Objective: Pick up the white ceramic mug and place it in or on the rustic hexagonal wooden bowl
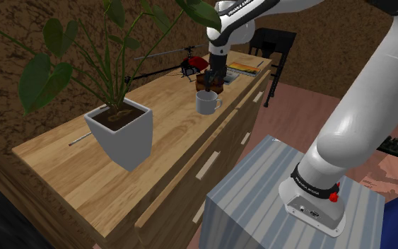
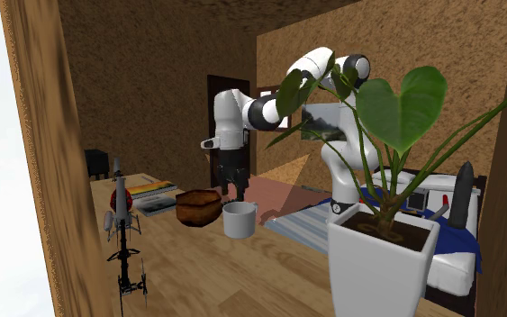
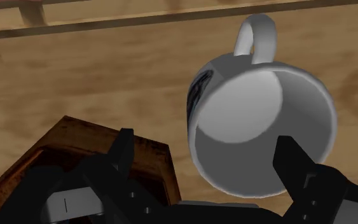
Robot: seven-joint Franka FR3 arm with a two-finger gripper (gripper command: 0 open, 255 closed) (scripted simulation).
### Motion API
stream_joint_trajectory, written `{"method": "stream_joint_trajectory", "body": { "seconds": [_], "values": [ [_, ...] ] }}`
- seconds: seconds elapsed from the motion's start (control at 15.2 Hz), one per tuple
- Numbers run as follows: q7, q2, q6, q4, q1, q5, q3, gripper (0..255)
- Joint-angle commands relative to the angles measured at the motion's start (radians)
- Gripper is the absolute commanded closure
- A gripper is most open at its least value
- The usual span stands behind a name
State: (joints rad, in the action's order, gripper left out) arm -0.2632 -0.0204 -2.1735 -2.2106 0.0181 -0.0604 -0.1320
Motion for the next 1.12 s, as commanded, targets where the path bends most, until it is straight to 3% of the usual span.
{"method": "stream_joint_trajectory", "body": {
  "seconds": [0.0,0.46,0.92,0.99,1.06],
  "values": [
    [-0.007,0.039,-0.033,0.003,0.002,-0.002,-0.002,0],
    [-0.016,0.089,-0.119,-0.034,0.001,-0.015,0.000,0],
    [-0.016,0.089,-0.119,-0.034,0.002,-0.015,0.001,0],
    [-0.016,0.088,-0.119,-0.035,0.002,-0.015,0.001,255],
    [-0.014,0.091,-0.115,-0.028,0.001,-0.015,0.001,255]
  ]
}}
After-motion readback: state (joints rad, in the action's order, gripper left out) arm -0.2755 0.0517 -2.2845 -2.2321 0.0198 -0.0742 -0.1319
